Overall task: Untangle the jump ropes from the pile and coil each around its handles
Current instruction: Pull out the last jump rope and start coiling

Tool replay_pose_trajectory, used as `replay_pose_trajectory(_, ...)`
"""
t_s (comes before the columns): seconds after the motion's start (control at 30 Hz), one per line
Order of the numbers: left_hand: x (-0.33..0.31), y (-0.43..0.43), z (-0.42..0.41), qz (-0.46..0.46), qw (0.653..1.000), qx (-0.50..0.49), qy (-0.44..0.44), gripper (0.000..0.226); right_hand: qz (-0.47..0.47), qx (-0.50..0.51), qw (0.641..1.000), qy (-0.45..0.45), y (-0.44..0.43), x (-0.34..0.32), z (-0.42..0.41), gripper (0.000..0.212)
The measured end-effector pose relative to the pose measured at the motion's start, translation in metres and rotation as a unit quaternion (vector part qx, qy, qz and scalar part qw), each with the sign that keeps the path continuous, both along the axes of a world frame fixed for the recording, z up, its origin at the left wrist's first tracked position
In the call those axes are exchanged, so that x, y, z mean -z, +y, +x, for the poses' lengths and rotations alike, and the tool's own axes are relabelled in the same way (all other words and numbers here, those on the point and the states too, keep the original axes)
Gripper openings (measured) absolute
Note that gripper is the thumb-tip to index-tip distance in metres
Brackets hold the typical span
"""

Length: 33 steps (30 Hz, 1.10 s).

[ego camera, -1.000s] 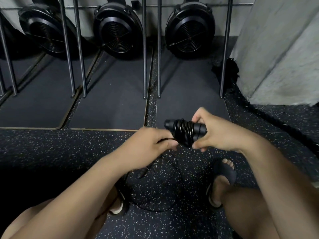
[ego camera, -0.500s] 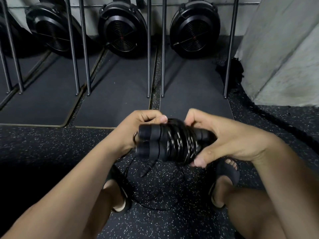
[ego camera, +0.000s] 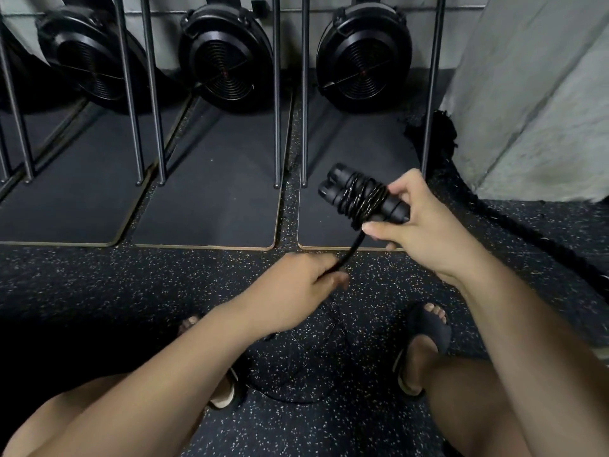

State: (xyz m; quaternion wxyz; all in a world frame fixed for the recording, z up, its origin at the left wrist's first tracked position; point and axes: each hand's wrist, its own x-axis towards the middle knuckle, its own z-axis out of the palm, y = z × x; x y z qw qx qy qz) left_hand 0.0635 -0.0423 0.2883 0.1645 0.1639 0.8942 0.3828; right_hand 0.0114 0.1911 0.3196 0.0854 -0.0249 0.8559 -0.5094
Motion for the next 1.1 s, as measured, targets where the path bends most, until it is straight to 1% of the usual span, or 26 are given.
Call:
replay_pose_trajectory(0.07,-0.005,-0.004,0.0,-0.03,0.999,0.022,0.024,0.023,0.085,-0.035,0.996,-0.018,0.003,0.005,-0.001,0.05)
replay_pose_trajectory(0.13,-0.014,-0.01,-0.001,-0.04,0.997,0.037,0.06,0.024,0.161,-0.085,0.983,-0.038,-0.002,0.008,0.001,0.05)
replay_pose_trajectory(0.2,-0.024,-0.016,-0.005,-0.036,0.995,0.035,0.088,0.015,0.211,-0.143,0.965,-0.058,-0.008,0.012,0.005,0.051)
replay_pose_trajectory(0.23,-0.027,-0.019,-0.008,-0.027,0.994,0.033,0.1,0.01,0.223,-0.174,0.956,-0.076,-0.012,0.013,0.007,0.05)
replay_pose_trajectory(0.3,-0.029,-0.025,-0.013,0.002,0.994,0.027,0.107,0.011,0.226,-0.239,0.936,-0.122,-0.017,0.014,0.013,0.051)
replay_pose_trajectory(0.37,-0.027,-0.031,-0.017,0.04,0.996,0.016,0.084,0.012,0.218,-0.297,0.918,-0.144,-0.021,0.013,0.018,0.053)
replay_pose_trajectory(0.43,-0.026,-0.035,-0.019,0.075,0.996,0.015,0.053,0.011,0.212,-0.339,0.905,-0.143,-0.023,0.01,0.024,0.053)
replay_pose_trajectory(0.5,-0.028,-0.037,-0.02,0.123,0.992,0.018,0.012,0.01,0.17,-0.381,0.898,-0.14,-0.026,0.001,0.029,0.079)
replay_pose_trajectory(0.53,-0.026,-0.04,-0.022,0.143,0.99,0.014,-0.01,0.01,0.139,-0.397,0.897,-0.138,-0.027,-0.004,0.032,0.085)
replay_pose_trajectory(0.57,-0.025,-0.042,-0.024,0.159,0.987,0.007,-0.025,0.011,0.109,-0.408,0.897,-0.131,-0.027,-0.009,0.034,0.082)
replay_pose_trajectory(0.63,-0.022,-0.047,-0.029,0.2,0.979,-0.011,-0.049,0.014,0.065,-0.404,0.906,-0.11,-0.024,-0.02,0.037,0.055)
replay_pose_trajectory(0.67,-0.024,-0.046,-0.029,0.216,0.974,-0.023,-0.061,0.015,0.032,-0.393,0.913,-0.106,-0.021,-0.023,0.038,0.045)
replay_pose_trajectory(0.7,-0.026,-0.044,-0.028,0.226,0.971,-0.042,-0.068,0.017,-0.014,-0.379,0.919,-0.11,-0.019,-0.026,0.039,0.041)
replay_pose_trajectory(0.73,-0.028,-0.042,-0.027,0.203,0.977,-0.053,-0.045,0.023,-0.068,-0.36,0.923,-0.117,-0.017,-0.027,0.04,0.04)
replay_pose_trajectory(0.77,-0.032,-0.035,-0.024,0.156,0.986,-0.062,-0.016,0.036,-0.118,-0.339,0.925,-0.121,-0.018,-0.028,0.041,0.041)
replay_pose_trajectory(0.8,-0.032,-0.03,-0.018,0.144,0.987,-0.066,-0.021,0.05,-0.166,-0.315,0.926,-0.123,-0.019,-0.028,0.04,0.043)
replay_pose_trajectory(0.83,-0.029,-0.025,-0.012,0.142,0.987,-0.063,-0.031,0.055,-0.216,-0.292,0.924,-0.121,-0.02,-0.027,0.04,0.046)
replay_pose_trajectory(0.87,-0.025,-0.02,-0.011,0.167,0.981,-0.083,-0.058,0.051,-0.264,-0.268,0.919,-0.119,-0.022,-0.024,0.039,0.046)
replay_pose_trajectory(0.9,-0.024,-0.013,-0.011,0.212,0.966,-0.12,-0.081,0.042,-0.309,-0.241,0.912,-0.117,-0.027,-0.023,0.038,0.046)
replay_pose_trajectory(0.93,-0.019,-0.006,-0.012,0.244,0.955,-0.152,-0.077,0.037,-0.352,-0.208,0.905,-0.117,-0.031,-0.021,0.037,0.045)
replay_pose_trajectory(0.97,-0.016,-0.001,-0.013,0.263,0.943,-0.189,-0.077,0.035,-0.391,-0.17,0.897,-0.119,-0.035,-0.019,0.036,0.045)
replay_pose_trajectory(1.0,-0.012,0.004,-0.014,0.26,0.94,-0.21,-0.069,0.036,-0.42,-0.132,0.89,-0.123,-0.039,-0.016,0.034,0.045)
replay_pose_trajectory(1.03,-0.009,0.007,-0.014,0.255,0.937,-0.232,-0.06,0.036,-0.434,-0.099,0.886,-0.13,-0.042,-0.014,0.033,0.044)
replay_pose_trajectory(1.07,-0.007,0.01,-0.012,0.238,0.942,-0.23,-0.056,0.034,-0.428,-0.073,0.891,-0.135,-0.043,-0.011,0.031,0.045)
replay_pose_trajectory(1.1,-0.007,0.011,-0.009,0.212,0.948,-0.23,-0.055,0.032,-0.399,-0.055,0.905,-0.136,-0.044,-0.008,0.028,0.05)
